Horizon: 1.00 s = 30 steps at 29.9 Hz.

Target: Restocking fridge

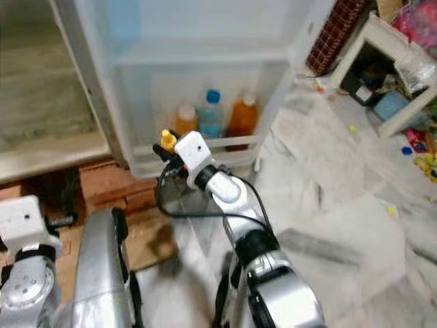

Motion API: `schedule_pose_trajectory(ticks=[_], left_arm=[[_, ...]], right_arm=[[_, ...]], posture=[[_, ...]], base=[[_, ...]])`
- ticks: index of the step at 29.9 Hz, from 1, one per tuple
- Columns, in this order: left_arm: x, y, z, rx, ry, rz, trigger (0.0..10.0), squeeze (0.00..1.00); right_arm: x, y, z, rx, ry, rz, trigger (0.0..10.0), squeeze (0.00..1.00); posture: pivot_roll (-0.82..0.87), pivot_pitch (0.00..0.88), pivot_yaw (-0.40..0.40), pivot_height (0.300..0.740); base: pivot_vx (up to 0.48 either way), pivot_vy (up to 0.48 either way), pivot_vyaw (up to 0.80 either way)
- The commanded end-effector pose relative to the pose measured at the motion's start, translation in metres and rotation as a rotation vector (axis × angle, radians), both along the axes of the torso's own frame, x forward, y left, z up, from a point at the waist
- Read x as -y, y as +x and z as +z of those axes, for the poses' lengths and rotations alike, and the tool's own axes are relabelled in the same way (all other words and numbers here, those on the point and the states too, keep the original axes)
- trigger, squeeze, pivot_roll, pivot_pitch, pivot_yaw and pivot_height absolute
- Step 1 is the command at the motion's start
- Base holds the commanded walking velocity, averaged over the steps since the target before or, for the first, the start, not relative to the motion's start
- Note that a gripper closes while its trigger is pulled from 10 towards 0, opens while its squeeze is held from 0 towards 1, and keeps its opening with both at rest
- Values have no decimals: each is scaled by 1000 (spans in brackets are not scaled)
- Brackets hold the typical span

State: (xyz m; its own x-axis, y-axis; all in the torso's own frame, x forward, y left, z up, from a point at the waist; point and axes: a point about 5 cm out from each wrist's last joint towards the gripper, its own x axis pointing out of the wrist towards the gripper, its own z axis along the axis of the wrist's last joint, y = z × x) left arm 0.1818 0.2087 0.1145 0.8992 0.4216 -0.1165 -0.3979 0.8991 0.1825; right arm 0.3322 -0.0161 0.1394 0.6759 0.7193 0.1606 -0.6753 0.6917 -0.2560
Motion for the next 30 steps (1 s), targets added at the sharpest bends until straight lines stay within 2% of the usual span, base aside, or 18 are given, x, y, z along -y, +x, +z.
schedule_pose_trajectory(ticks=[1,9,15,19,21,23,26,30], left_arm=[[2,-5,6,4,13,-7,10000,0],[10,-15,11,-20,24,-45,10000,0],[12,-21,14,-34,37,-61,10000,0],[12,-27,14,-50,44,-58,10000,0],[11,-30,16,-54,49,-58,10000,0],[11,-30,16,-55,50,-58,10000,0],[12,-32,20,-53,63,-63,10000,0],[10,-37,23,-58,76,-58,10000,0]], right_arm=[[-6,5,17,61,46,-1,10000,0],[-33,12,58,160,161,35,10000,0],[-44,14,70,228,149,-28,10000,0],[-46,15,68,259,117,-78,10000,0],[-48,12,55,249,80,-106,10000,0],[-48,11,53,249,72,-110,10000,0],[-58,1,39,267,27,-110,10000,0],[-75,-11,43,335,37,-69,10000,0]], posture=[[285,267,-112,436],[310,287,-107,436],[336,306,-99,436],[348,315,-95,436],[367,327,-102,436],[367,327,-102,436],[399,344,-106,436],[420,360,-102,436]], base=[[0,0,0],[0,0,0],[0,0,0],[0,0,0],[0,0,0],[0,0,0],[0,0,0],[0,0,0]])
